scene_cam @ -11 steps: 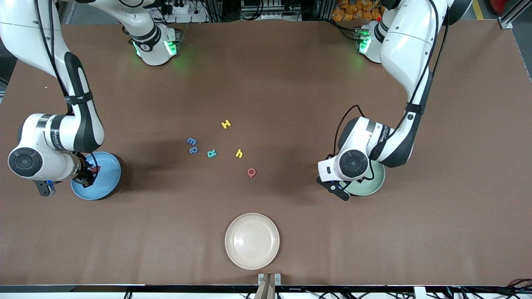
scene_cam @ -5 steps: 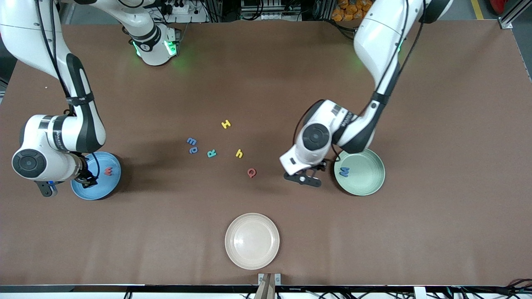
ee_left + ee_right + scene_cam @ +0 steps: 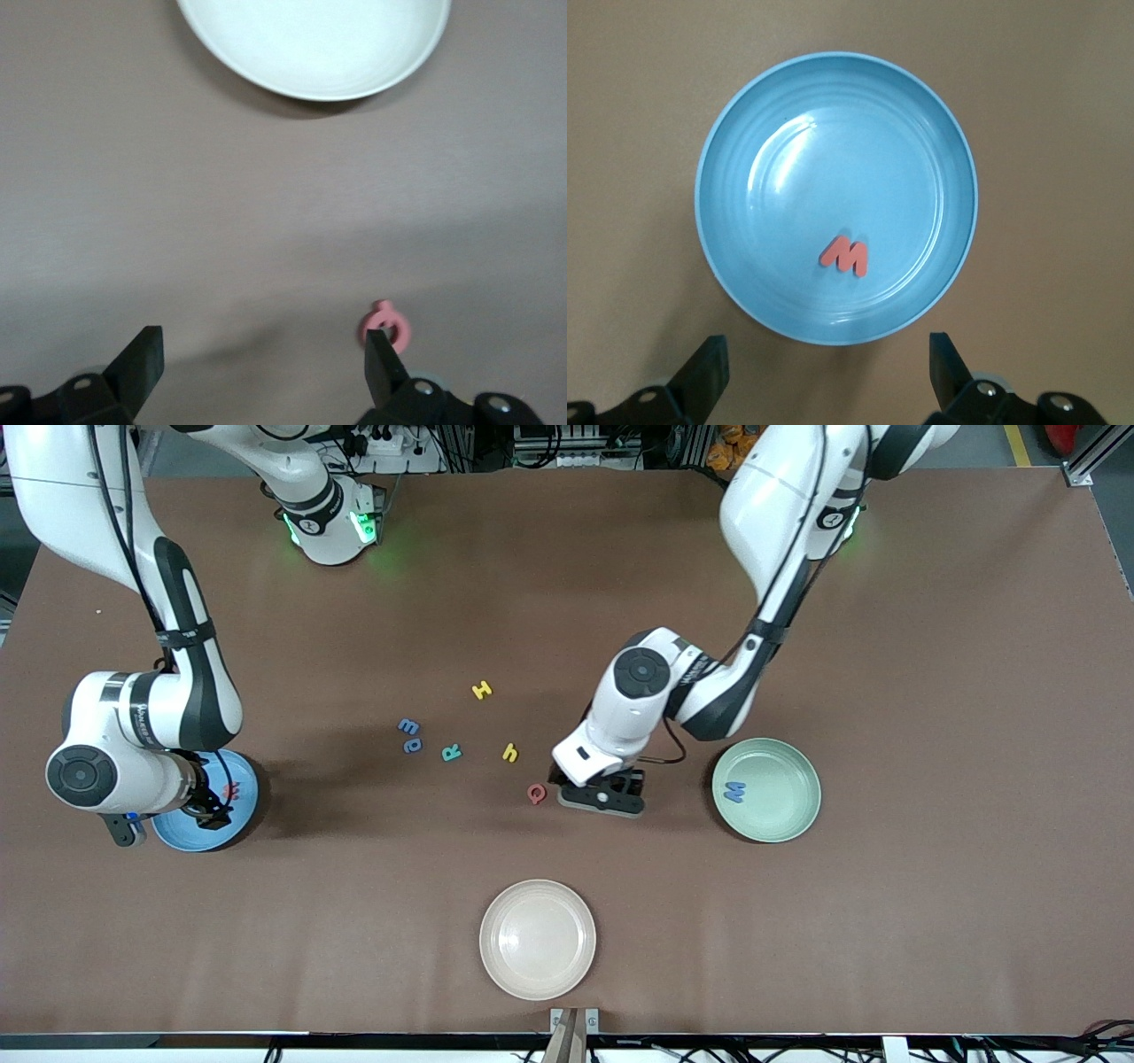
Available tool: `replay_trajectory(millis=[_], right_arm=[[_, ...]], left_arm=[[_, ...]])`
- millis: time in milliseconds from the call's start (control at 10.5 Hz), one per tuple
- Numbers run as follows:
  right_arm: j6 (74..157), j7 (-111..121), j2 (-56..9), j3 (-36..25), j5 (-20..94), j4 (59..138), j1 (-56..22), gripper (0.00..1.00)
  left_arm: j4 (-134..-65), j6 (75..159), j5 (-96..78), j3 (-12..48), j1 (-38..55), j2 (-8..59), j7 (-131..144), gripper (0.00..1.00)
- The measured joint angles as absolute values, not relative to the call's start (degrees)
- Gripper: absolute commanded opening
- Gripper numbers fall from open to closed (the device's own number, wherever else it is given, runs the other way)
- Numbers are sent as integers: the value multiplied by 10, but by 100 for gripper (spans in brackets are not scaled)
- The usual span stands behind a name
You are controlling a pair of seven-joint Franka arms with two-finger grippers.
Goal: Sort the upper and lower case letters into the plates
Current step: 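Move the left gripper over the pink o letter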
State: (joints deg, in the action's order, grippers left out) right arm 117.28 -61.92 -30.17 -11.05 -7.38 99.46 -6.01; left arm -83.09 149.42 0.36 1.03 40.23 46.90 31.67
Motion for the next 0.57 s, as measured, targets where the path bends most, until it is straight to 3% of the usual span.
replay_trajectory(millis=[190, 380, 570], right_arm=[[1173, -628, -302, -110, -68, 994, -63, 100], [1173, -635, -302, -109, -67, 994, -70, 100], [1173, -637, -302, -109, -67, 993, -72, 100]], left_arm=[[-817, 1552, 4, -19, 440, 520, 324, 100], [-777, 1565, 4, -51, 471, 576, 344, 100], [-753, 1560, 4, -78, 503, 588, 368, 100]])
